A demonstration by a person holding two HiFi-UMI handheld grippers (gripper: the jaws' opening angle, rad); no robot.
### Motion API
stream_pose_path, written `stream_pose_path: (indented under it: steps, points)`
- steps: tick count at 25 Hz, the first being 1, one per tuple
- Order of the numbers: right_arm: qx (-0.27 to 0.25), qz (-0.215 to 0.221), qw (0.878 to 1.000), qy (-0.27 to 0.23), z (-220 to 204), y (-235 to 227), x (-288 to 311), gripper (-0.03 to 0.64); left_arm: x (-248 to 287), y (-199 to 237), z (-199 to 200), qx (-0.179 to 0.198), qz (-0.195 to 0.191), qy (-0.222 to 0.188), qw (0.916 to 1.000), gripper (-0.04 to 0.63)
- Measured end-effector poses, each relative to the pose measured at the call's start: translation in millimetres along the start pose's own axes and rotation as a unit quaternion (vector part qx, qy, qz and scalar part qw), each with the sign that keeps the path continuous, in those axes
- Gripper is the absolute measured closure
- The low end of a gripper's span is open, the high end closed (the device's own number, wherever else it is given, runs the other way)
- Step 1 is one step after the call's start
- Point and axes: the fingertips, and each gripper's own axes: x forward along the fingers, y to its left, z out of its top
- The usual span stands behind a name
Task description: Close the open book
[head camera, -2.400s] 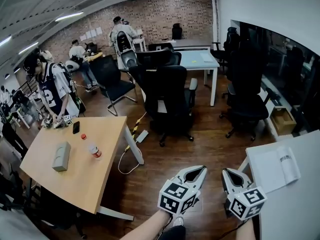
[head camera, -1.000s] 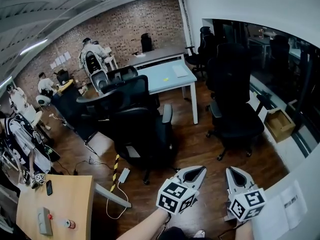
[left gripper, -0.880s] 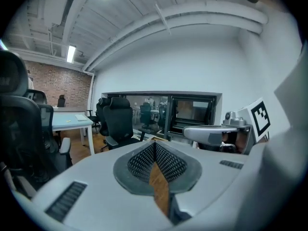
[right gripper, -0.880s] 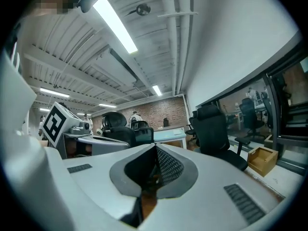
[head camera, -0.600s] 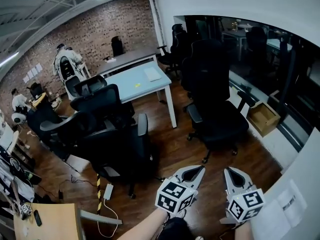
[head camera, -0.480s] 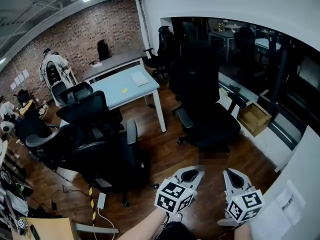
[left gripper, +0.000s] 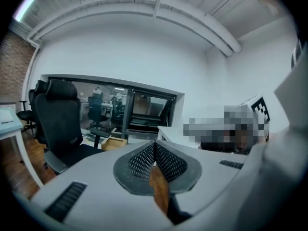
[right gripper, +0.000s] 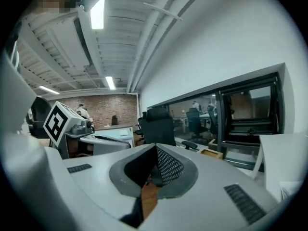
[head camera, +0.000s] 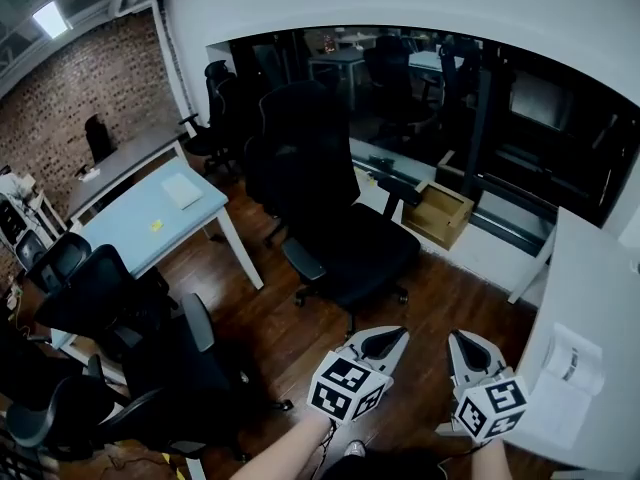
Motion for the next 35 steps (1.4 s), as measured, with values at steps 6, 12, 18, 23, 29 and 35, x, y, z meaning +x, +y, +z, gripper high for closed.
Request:
stream_pose_path:
  steps: [6,12,18,23,29,35]
  points:
    - [0.028,-0.102,0.994,-0.014,-4,-61,-13,0.614,69,-19,7,0.034,-0.099,0.030,0.9940,0.591]
    - [0.051,-0.187,0.980,-0.049,-3,-136,-31,0.614,148,-57,18,0.080,-0.188,0.042,0.9779,0.591]
    - [0.067,-0.284,0.954,-0.073,-6,-198,-89,0.614,211,-124,12,0.110,-0.286,0.073,0.9491,0.591]
    - [0.085,-0.371,0.921,-0.078,-21,-229,-147,0.614,250,-185,2,0.137,-0.364,0.095,0.9164,0.591]
    - [0.111,-0.475,0.870,-0.073,-44,-254,-210,0.614,288,-253,-9,0.168,-0.451,0.112,0.8696,0.591]
    - [0.132,-0.568,0.810,-0.061,-60,-281,-246,0.614,319,-303,-24,0.201,-0.532,0.124,0.8131,0.591]
